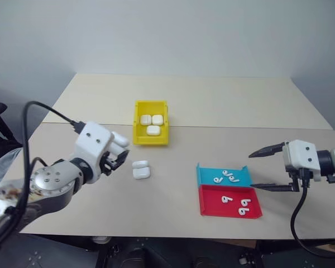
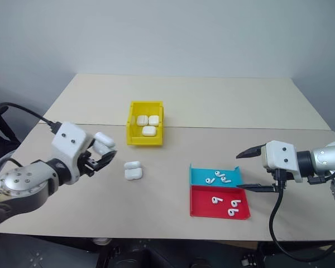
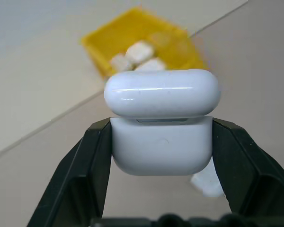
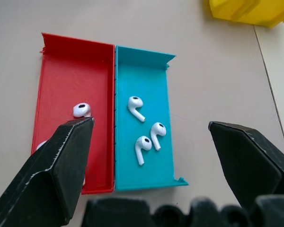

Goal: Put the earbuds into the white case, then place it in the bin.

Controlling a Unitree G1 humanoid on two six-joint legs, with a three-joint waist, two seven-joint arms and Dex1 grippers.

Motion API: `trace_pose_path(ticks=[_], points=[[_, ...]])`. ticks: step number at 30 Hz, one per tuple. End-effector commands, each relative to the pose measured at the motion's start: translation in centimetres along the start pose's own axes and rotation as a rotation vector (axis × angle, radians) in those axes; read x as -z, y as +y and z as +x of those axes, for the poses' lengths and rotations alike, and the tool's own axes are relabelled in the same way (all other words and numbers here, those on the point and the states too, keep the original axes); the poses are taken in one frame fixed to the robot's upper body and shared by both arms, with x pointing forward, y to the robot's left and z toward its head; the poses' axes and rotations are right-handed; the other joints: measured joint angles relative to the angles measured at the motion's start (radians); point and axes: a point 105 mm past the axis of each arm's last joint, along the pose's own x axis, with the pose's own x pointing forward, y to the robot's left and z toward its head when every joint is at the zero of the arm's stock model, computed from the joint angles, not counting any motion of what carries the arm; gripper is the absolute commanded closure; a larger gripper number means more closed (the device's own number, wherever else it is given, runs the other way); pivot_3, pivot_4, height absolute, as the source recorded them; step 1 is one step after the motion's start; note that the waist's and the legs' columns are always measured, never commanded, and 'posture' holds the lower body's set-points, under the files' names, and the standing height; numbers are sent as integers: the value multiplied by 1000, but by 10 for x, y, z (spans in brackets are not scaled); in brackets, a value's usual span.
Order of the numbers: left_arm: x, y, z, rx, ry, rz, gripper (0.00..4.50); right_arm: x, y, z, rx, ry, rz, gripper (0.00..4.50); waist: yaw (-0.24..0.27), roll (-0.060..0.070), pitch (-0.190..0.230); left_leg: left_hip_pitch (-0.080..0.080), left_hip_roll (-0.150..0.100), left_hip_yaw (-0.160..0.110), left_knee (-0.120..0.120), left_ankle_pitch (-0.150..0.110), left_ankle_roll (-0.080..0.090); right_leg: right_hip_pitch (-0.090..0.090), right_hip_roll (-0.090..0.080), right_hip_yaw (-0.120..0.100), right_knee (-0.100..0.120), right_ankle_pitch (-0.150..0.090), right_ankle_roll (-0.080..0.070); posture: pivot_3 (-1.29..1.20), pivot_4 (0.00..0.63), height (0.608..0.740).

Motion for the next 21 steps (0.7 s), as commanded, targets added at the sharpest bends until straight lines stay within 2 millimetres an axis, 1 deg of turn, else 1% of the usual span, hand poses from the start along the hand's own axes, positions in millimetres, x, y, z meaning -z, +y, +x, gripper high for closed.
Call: trace_pose_path(ticks=[1, 3, 4, 8, 10, 13, 15, 18, 21], points=[[-22, -16, 6, 117, -270, 88, 1553, -21, -6, -12, 34, 2, -81, 0, 2, 0, 0, -1, 0, 0, 0, 0, 0, -1, 0, 0, 1, 0, 0, 0, 150, 740], [-28, -28, 8, 184, -420, 107, 1553, -30, -4, -11, 37, -10, -123, 0, 2, 0, 0, -5, 0, 1, 1, 0, 0, -6, 0, 1, 2, 0, 0, 0, 150, 740], [-29, -33, 9, 216, -466, 116, 1553, -32, -3, -11, 39, -12, -145, 0, 2, 0, 0, -6, 1, 0, 1, 0, 0, -6, 0, 1, 2, 0, 0, 0, 150, 740], [-24, -53, 15, 341, -608, 67, 1553, -38, 4, -11, 28, 14, -181, 0, 2, 1, -1, -7, 1, 1, 2, 0, 2, -6, 0, 1, 2, 0, 0, 0, 150, 740], [-20, -58, 18, 346, -655, 33, 1553, -40, 7, -11, 19, 26, -189, 0, 2, 1, -1, -7, 1, 1, 3, -1, 2, -7, 0, 1, 4, 0, 0, 0, 150, 740], [-18, -73, 24, 391, -704, -19, 1553, -41, 12, -10, -36, 62, -165, 0, 0, 2, -1, -7, 1, 1, 5, -4, 8, -7, 0, 2, 6, 0, 1, 0, 150, 740], [-21, -81, 23, 434, -738, -55, 1553, -43, 16, -11, -88, 82, -62, 0, -1, 2, -2, -7, 2, 0, 7, -4, 9, -6, 1, 2, 7, 0, 1, 0, 150, 740], [-23, -89, 17, 482, -787, -67, 1553, -46, 24, -13, -175, 124, 56, 0, -3, 3, -2, -6, 2, 0, 7, -5, 9, -6, 1, 2, 8, 0, 1, 0, 150, 740], [-19, -96, 8, 554, -806, -55, 1553, -46, 28, -12, -212, 193, 64, 0, -4, 4, -3, -6, 3, 0, 7, -5, 10, -6, 1, 2, 8, 0, 1, 0, 150, 740]])
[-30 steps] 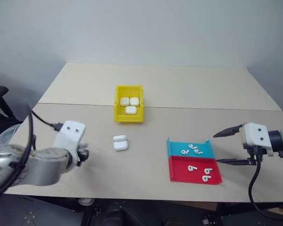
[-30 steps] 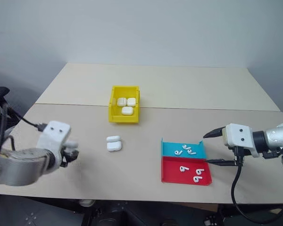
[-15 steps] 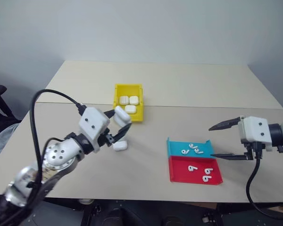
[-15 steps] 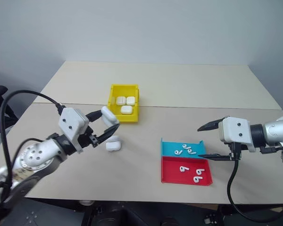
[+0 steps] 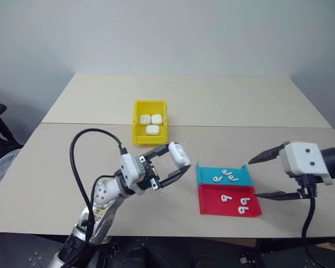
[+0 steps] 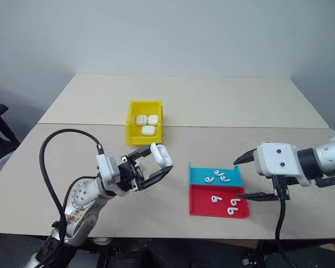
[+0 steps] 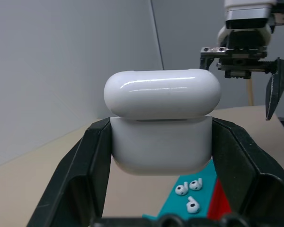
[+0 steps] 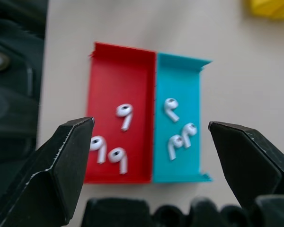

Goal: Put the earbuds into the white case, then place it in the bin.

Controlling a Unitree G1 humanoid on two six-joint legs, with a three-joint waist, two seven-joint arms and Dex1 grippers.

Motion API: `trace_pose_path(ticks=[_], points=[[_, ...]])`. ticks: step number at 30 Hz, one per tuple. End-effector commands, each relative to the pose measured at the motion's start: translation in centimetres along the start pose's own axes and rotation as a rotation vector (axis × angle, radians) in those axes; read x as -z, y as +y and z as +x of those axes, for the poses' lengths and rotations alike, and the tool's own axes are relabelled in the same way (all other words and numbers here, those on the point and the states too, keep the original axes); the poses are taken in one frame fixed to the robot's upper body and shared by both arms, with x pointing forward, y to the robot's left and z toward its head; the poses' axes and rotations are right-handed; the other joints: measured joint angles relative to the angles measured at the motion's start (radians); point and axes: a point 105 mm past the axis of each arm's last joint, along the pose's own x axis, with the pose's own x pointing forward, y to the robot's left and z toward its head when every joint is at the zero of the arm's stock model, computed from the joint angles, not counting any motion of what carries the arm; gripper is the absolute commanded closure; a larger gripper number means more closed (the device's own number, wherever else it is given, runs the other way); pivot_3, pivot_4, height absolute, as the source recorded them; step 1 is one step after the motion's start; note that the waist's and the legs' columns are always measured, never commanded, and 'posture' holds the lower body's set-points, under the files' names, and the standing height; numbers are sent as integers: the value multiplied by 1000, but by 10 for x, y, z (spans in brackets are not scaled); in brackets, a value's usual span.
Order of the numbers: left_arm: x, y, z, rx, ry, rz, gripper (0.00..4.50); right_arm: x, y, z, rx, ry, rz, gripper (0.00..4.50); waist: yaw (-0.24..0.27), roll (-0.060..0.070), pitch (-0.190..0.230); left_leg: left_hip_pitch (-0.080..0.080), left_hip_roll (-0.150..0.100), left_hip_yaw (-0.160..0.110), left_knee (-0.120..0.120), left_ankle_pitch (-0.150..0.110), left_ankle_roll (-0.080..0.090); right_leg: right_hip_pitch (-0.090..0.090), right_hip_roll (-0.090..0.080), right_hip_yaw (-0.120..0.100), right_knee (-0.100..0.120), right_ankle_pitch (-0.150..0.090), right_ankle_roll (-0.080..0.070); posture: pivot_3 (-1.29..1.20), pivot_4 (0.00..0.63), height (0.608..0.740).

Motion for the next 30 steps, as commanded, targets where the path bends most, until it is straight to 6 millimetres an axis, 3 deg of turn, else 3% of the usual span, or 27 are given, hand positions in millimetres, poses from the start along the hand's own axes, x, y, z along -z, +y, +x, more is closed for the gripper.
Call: trace_pose_path(ticks=[1, 9, 12, 14, 20, 24, 30], points=[[-13, -12, -6, 82, -69, 8, 1553, -5, 5, 1, -36, 72, -12, 0, 0, 1, 0, 0, 0, 0, 0, 0, 0, 0, 0, 0, 0, 0, 0, 0, 150, 740], [-17, -18, -11, 122, -108, -8, 1553, 4, 19, 15, -108, 192, -22, 0, 2, 1, -1, 0, 0, 0, 1, -1, 1, 0, 0, 0, 0, 0, 0, 0, 150, 740], [-17, -20, -13, 128, -119, -24, 1593, 0, 28, 22, -149, 188, -45, 592, 2, 1, -1, 0, 0, 0, 1, -1, 1, 0, 0, 0, 0, 0, 0, 0, 150, 740], [-16, -22, -14, 138, -119, -22, 1593, 3, 28, 26, -137, 212, -55, 1220, 1, 1, -1, 0, 0, 0, 1, -1, 1, 0, 0, 0, 0, 0, 0, 0, 150, 740], [-16, -27, -13, 156, -121, -15, 1593, 17, 36, 43, -159, 305, -93, 1220, 0, 2, -2, 0, 0, -1, 2, -1, 1, 0, 0, 0, 1, 0, 0, 0, 150, 740], [-16, -29, -11, 160, -123, -1, 1593, 21, 37, 54, -163, 329, -117, 2116, 0, 2, -2, 0, 0, -1, 2, -1, 1, 0, 0, 0, 1, 0, 0, 0, 150, 740], [-15, -29, -8, 125, -112, 17, 1593, 23, 32, 61, -154, 333, -135, 2116, -2, 3, -2, 0, 0, -1, 3, -1, 1, 0, 0, 0, 1, 0, 0, 0, 150, 740]])
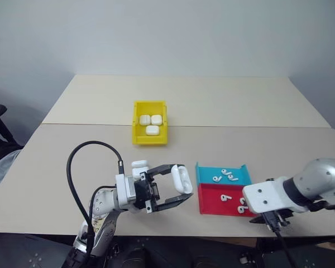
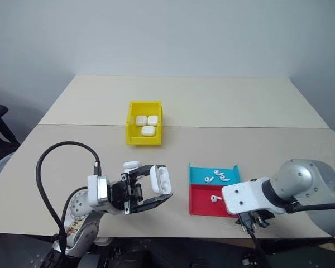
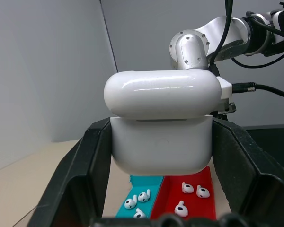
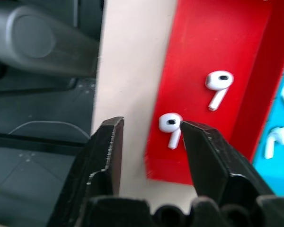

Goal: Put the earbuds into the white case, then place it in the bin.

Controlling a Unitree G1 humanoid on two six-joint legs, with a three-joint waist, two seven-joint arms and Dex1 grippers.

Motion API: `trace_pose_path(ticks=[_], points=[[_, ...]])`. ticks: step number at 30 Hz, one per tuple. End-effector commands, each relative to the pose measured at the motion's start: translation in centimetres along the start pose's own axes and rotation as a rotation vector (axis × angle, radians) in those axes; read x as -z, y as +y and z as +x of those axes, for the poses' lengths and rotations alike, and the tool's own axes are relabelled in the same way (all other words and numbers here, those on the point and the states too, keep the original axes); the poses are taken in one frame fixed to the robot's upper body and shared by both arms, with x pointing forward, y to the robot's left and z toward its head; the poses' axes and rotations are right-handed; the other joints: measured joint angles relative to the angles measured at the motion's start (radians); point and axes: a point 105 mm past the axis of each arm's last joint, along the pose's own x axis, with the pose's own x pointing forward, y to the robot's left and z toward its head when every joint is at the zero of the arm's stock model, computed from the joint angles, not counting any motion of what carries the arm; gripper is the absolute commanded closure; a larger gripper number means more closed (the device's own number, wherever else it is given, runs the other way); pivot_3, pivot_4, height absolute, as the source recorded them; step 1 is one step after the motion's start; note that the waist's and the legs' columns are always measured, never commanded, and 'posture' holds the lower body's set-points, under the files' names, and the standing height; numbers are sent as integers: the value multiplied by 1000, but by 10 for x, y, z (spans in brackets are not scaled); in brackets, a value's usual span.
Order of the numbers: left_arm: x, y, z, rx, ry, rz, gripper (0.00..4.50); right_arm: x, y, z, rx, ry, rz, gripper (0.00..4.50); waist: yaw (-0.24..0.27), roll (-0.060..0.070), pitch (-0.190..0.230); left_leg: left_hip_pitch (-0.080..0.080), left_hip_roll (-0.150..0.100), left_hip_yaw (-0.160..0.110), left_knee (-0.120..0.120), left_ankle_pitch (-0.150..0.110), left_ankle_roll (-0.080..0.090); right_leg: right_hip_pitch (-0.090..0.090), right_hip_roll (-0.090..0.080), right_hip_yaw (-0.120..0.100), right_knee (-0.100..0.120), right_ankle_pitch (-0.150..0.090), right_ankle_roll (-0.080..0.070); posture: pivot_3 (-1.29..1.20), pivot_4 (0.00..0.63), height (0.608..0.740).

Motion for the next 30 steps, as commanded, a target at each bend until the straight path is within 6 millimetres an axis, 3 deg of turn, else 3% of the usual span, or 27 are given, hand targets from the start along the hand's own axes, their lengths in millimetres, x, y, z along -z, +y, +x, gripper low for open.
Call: trace_pose_path(ticks=[1, 30], points=[[-10, -1, 7, -12, -32, 53, 1593, -3, -7, 0, 27, 6, -29, 2116, 0, 0, 0, 0, 0, 0, 0, 0, 0, 0, 0, 0, 0, 0, 0, 0, 150, 740], [-4, -15, 9, 70, 30, 99, 1593, 8, -15, 24, -30, 34, -33, 2116, -1, 0, 0, 0, 1, 0, 5, 0, 0, 0, 1, 0, 7, 0, 0, 0, 150, 740]])
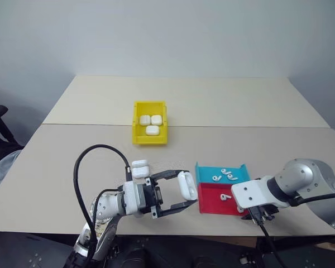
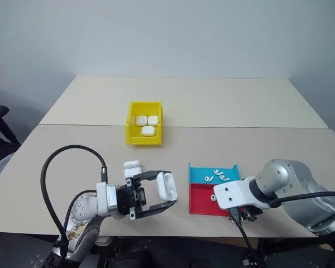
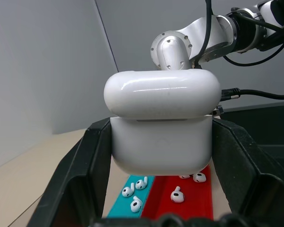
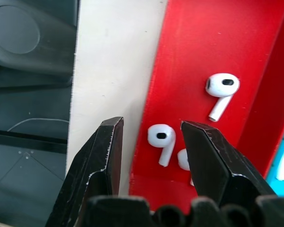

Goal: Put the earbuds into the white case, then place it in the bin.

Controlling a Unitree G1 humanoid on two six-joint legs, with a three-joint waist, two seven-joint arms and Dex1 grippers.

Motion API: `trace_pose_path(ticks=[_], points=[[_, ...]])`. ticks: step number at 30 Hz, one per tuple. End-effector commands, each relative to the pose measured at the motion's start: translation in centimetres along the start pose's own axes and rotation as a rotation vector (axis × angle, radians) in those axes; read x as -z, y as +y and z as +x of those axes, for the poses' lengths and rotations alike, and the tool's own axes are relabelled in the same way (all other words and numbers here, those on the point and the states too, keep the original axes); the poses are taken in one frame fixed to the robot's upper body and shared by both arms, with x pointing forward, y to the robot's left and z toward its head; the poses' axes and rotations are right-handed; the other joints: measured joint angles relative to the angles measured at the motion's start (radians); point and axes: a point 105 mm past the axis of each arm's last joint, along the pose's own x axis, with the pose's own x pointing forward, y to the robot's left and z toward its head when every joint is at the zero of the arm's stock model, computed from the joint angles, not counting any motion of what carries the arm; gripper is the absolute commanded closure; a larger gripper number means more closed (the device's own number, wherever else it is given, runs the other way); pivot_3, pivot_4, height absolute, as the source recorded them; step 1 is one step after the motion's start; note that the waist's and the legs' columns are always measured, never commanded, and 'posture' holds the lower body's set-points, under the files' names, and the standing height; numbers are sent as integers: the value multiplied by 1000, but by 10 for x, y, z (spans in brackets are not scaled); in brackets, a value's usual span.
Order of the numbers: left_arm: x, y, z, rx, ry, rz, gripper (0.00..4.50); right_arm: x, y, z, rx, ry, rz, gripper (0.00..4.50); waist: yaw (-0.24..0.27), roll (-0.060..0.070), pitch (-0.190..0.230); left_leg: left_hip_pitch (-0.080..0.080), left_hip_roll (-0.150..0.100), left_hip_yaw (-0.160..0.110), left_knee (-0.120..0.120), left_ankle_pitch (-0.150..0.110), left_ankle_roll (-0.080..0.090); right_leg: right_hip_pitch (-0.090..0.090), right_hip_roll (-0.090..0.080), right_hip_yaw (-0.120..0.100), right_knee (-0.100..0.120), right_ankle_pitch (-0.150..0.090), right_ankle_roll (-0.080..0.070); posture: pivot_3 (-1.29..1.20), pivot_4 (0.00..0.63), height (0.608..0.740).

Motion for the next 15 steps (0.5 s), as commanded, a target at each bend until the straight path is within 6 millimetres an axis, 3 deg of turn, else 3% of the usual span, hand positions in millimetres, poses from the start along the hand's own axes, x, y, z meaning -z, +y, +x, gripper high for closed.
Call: trace_pose_path(ticks=[1, 15], points=[[-11, -3, 5, 23, -41, 50, 1593, 2, -4, -1, 20, 34, -27, 2116, 0, 0, 0, 0, 0, 0, 0, 0, 0, 0, 0, 0, 0, 0, 0, 0, 150, 740], [-9, -4, 4, 22, -30, 54, 1593, 10, -10, 5, 45, 57, -9, 2116, -2, 0, 0, 0, 0, 0, 0, 0, 0, 0, 0, 0, 1, 0, 0, 0, 150, 740]])
